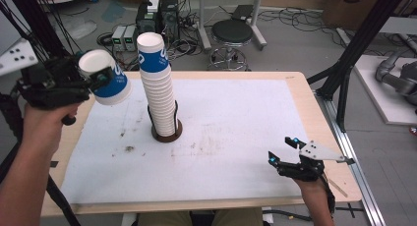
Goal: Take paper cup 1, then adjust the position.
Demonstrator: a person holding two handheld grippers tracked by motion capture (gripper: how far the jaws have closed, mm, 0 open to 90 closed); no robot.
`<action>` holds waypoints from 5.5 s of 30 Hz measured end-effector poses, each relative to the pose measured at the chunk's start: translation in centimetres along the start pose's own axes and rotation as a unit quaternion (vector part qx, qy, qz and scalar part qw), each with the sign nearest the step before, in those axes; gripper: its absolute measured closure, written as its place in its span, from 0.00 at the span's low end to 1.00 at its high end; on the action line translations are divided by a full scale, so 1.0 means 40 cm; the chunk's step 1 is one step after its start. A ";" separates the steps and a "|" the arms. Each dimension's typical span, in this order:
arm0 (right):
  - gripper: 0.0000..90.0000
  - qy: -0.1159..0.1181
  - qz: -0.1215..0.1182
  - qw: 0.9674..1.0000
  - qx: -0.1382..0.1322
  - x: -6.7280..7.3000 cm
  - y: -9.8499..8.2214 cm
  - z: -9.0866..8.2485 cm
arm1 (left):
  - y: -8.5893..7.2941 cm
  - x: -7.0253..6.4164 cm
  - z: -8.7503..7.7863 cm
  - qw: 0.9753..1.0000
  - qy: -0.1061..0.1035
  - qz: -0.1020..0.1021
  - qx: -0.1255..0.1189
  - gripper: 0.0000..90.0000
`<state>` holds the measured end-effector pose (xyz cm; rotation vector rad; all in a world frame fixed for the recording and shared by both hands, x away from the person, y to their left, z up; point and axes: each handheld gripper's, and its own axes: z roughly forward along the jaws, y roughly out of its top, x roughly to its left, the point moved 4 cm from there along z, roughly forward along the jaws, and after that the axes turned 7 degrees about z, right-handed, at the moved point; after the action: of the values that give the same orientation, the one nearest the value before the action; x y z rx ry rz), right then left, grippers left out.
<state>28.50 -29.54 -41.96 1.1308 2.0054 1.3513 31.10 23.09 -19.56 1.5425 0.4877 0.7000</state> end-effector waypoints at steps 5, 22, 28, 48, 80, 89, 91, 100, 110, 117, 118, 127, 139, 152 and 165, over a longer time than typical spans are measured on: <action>0.23 0.007 -0.007 1.000 0.005 0.009 -0.001 0.010 | -0.089 -0.035 0.016 1.000 -0.022 -0.001 0.004 0.34; 0.23 0.026 -0.010 1.000 0.014 0.025 0.003 0.050 | -0.234 -0.114 0.083 0.997 -0.076 -0.007 0.022 0.34; 0.23 0.034 -0.015 0.999 0.017 0.036 0.006 0.064 | -0.266 -0.144 0.109 0.995 -0.095 -0.010 0.024 0.34; 0.22 0.099 -0.041 0.994 0.012 0.095 0.026 0.069 | -0.304 -0.219 0.198 0.989 -0.145 -0.029 0.030 0.34; 0.22 0.309 -0.071 0.948 0.020 0.263 0.128 0.192 | -0.339 -0.327 0.305 0.971 -0.235 -0.034 0.023 0.34; 0.22 0.329 -0.080 0.941 0.014 0.291 0.144 0.209 | -0.337 -0.354 0.322 0.966 -0.257 -0.032 0.022 0.34; 0.21 0.341 -0.079 0.937 0.014 0.299 0.143 0.209 | -0.339 -0.361 0.327 0.964 -0.263 -0.030 0.023 0.34; 0.21 0.354 -0.072 0.933 0.003 0.316 0.144 0.214 | -0.342 -0.389 0.338 0.957 -0.287 -0.034 0.015 0.34; 0.24 0.359 -0.082 0.930 -0.003 0.319 0.136 0.218 | -0.330 -0.391 0.338 0.954 -0.296 -0.040 0.000 0.34; 0.30 0.353 -0.089 0.931 -0.001 0.309 0.137 0.210 | -0.333 -0.391 0.339 0.954 -0.298 -0.041 0.006 0.35; 0.30 0.352 -0.092 0.932 0.007 0.308 0.136 0.210 | -0.335 -0.391 0.340 0.954 -0.297 -0.043 0.009 0.34; 0.30 0.344 -0.103 0.933 0.024 0.291 0.133 0.192 | -0.342 -0.392 0.338 0.959 -0.273 -0.060 0.052 0.16; 0.31 0.335 -0.136 0.930 0.059 0.269 0.148 0.179 | -0.325 -0.380 0.311 0.951 -0.294 -0.031 0.090 0.16; 0.30 0.325 -0.214 0.911 0.136 0.265 0.180 0.179 | -0.305 -0.375 0.317 0.939 -0.314 0.001 0.142 0.16; 0.30 0.331 -0.249 0.892 0.181 0.288 0.189 0.181 | -0.303 -0.409 0.357 0.914 -0.350 0.028 0.204 0.16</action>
<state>30.36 -14.81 -37.27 0.2026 2.8641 1.1988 30.35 2.81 -33.93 2.0713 0.0395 0.0432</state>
